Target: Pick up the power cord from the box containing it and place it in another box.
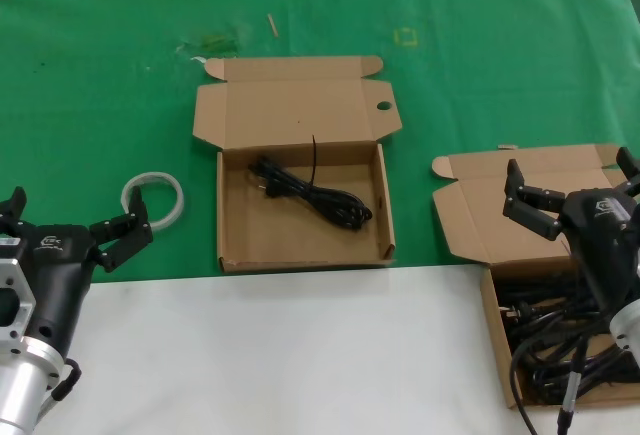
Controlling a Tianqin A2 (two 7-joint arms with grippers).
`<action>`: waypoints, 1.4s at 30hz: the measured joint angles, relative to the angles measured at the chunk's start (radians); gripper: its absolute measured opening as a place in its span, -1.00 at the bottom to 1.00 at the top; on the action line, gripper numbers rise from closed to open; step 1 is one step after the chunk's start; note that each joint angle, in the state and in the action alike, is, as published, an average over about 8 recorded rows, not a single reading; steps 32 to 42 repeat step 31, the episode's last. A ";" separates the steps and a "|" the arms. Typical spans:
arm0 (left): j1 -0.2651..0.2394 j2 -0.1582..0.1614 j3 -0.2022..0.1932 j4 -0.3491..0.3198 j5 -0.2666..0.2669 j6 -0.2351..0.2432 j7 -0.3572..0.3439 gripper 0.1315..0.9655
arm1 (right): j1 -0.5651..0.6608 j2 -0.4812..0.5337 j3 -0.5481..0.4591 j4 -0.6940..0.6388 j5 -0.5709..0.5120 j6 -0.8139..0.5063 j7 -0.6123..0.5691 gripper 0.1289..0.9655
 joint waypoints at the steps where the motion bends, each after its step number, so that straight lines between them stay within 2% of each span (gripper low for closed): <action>1: 0.000 0.000 0.000 0.000 0.000 0.000 0.000 1.00 | 0.000 0.000 0.000 0.000 0.000 0.000 0.000 1.00; 42: 0.000 0.000 0.000 0.000 0.000 0.000 0.000 1.00 | 0.000 0.000 0.000 0.000 0.000 0.000 0.000 1.00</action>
